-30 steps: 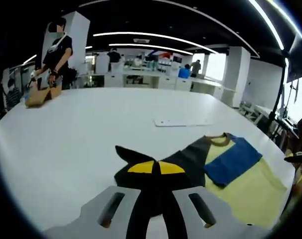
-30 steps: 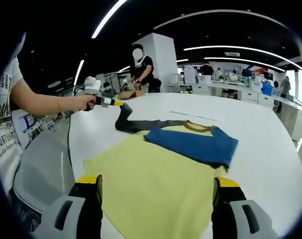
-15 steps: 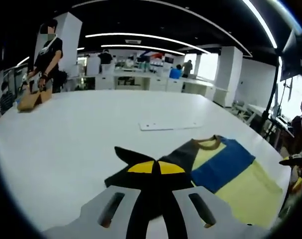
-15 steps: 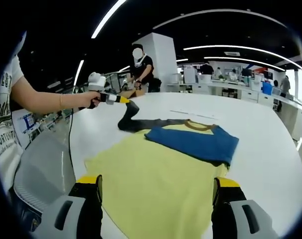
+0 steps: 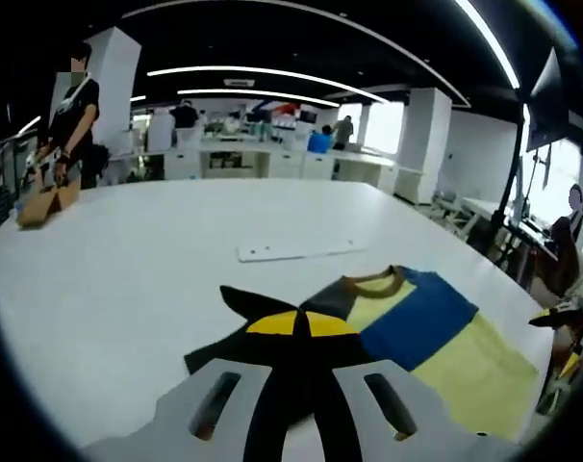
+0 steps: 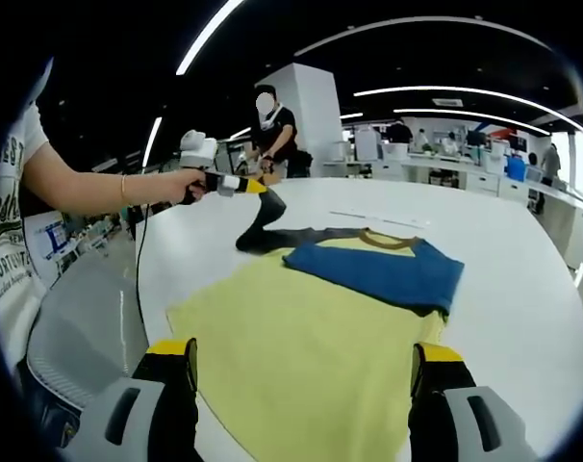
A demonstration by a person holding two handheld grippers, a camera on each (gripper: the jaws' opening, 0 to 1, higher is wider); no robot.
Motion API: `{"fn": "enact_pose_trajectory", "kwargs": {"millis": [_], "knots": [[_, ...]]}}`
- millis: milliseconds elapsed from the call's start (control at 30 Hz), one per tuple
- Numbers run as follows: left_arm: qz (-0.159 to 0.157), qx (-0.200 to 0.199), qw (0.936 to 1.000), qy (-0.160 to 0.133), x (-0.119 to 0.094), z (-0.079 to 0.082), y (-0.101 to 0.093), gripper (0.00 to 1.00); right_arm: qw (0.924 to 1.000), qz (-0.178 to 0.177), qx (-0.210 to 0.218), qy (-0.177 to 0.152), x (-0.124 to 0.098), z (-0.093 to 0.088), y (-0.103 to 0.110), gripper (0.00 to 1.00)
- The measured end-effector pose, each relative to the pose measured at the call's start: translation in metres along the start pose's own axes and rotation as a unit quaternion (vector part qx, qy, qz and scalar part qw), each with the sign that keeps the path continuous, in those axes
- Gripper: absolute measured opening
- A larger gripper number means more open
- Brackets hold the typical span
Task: Fold the garment on the visible template until the final outline fits inside the template.
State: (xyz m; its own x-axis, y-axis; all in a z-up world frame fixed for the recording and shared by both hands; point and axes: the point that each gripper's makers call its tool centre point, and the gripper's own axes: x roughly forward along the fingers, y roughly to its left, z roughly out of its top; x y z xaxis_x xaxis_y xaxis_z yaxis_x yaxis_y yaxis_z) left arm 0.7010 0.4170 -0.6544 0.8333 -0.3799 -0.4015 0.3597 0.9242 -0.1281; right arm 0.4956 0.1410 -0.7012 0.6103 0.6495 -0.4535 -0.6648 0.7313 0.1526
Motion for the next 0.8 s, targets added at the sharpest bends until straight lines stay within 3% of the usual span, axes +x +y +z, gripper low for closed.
{"fn": "enact_pose_trajectory", "kwargs": {"millis": [800], "knots": [[-0.056, 0.026, 0.9981, 0.004, 0.03, 0.01, -0.057, 0.0, 1.0, -0.007, 0.005, 0.0, -0.005, -0.003, -0.002, 0.91]]}}
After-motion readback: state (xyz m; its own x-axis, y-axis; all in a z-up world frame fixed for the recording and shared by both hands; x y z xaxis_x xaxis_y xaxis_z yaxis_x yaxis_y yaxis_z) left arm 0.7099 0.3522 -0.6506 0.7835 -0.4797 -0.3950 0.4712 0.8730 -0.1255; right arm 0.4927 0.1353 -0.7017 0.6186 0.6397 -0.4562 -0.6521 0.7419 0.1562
